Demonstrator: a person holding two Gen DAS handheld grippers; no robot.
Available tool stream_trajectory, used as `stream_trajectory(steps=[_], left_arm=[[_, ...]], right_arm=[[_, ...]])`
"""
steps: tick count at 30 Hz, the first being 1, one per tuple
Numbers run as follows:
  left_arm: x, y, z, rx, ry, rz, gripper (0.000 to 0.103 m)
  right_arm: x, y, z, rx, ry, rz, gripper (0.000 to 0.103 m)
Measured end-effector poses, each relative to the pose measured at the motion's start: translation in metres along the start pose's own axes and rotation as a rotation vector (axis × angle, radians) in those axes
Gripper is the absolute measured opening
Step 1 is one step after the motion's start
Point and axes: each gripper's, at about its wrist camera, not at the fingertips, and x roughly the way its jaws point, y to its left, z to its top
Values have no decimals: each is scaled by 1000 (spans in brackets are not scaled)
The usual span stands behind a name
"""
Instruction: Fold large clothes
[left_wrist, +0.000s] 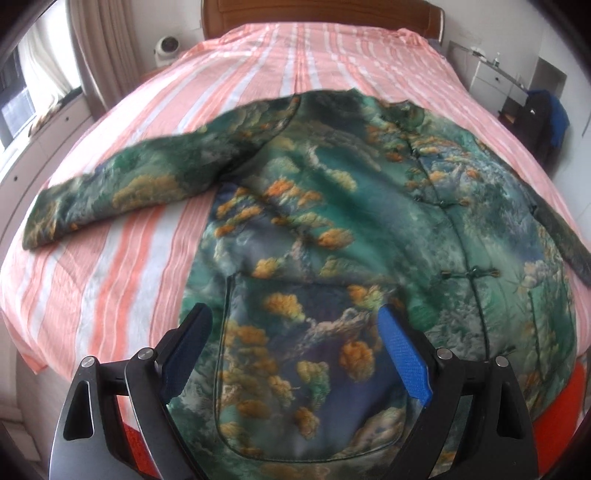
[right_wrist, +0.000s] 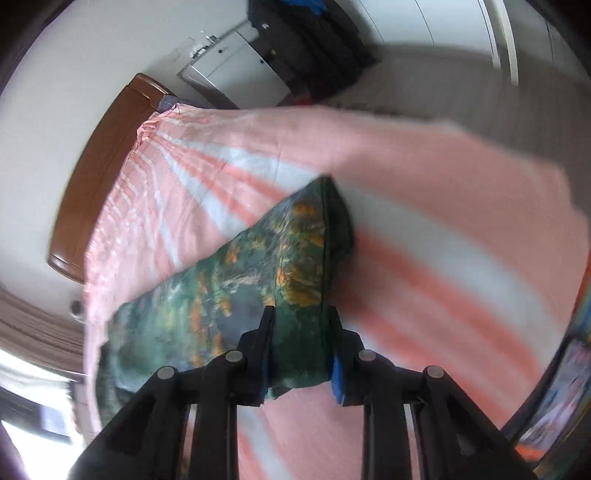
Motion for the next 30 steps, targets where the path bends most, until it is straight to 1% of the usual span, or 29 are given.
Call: stream_trajectory(steps=[1, 2, 3, 4, 5, 6, 7, 8, 9, 10, 12, 13, 14, 15, 16, 17, 18, 19, 20, 21, 22, 23, 24, 26, 28, 29, 30], left_arm=[[-2, -1, 0, 10, -16, 13, 99], [-3, 2, -1, 11, -32, 38, 101], [-1, 8, -3, -5, -28, 54, 101], [2, 18, -7, -36, -10, 51, 101], [5, 30, -11, -75, 10, 31, 101], [7, 41, -16, -106, 25, 10, 101], [11, 55, -24, -129, 47, -12, 101], [15, 64, -30, -126, 74, -15, 101], [19, 69, -36, -112, 97, -11, 101], [26, 74, -44, -79, 130, 0, 101], [34, 76, -54, -22, 169, 18, 101], [37, 77, -59, -3, 184, -6, 101], [38, 77, -62, 0, 190, -42, 101], [39, 77, -64, 2, 192, -70, 101], [39, 76, -66, 7, 191, -78, 101], [37, 76, -68, 13, 181, -72, 101], [36, 75, -70, 16, 177, -66, 101], [34, 75, -73, 23, 183, -58, 101], [31, 74, -75, 29, 187, -57, 100], [24, 74, -78, 37, 183, -57, 100], [12, 72, -78, 44, 158, -66, 100], [-6, 70, -77, 51, 111, -93, 100], [-20, 68, -76, 53, 73, -110, 100], [-43, 64, -68, 52, 9, -117, 101], [-58, 61, -55, 38, -50, -123, 101], [-63, 58, -47, 22, -79, -128, 102], [-64, 53, -38, 2, -102, -129, 102]], right_arm=[[0, -3, 4, -29, -21, -60, 16], [1, -8, 7, -50, -32, -125, 16], [1, -15, 6, -61, -24, -152, 18], [-1, -18, 6, -65, -17, -169, 28], [-10, -19, 1, -77, -37, -188, 39], [-20, -17, -6, -101, -57, -192, 60], [-34, -10, -16, -149, -81, -180, 72], [-44, 0, -27, -202, -93, -161, 74], [-53, 14, -43, -271, -77, -108, 76], [-58, 29, -61, -326, -22, -15, 80], [-58, 52, -98, -396, 140, 179, 81], [-53, 69, -120, -437, 219, 248, 81], [-48, 83, -137, -473, 274, 289, 81], [-42, 97, -155, -516, 326, 319, 81], [-32, 114, -178, -574, 383, 331, 81], [-20, 127, -192, -620, 423, 327, 80], [-9, 138, -208, -671, 463, 302, 80], [1, 144, -224, -711, 494, 270, 68], [11, 151, -233, -723, 525, 264, 57], [12, 155, -243, -723, 546, 266, 39], [1, 157, -254, -731, 545, 271, 34], [-7, 164, -262, -765, 549, 269, 34], [-18, 172, -270, -824, 535, 233, 34], [-35, 182, -274, -919, 471, 134, 40], [-57, 190, -266, -988, 324, 27, 79], [-72, 199, -261, -1023, 201, -13, 85], [-84, 204, -264, -1045, 121, -13, 94]])
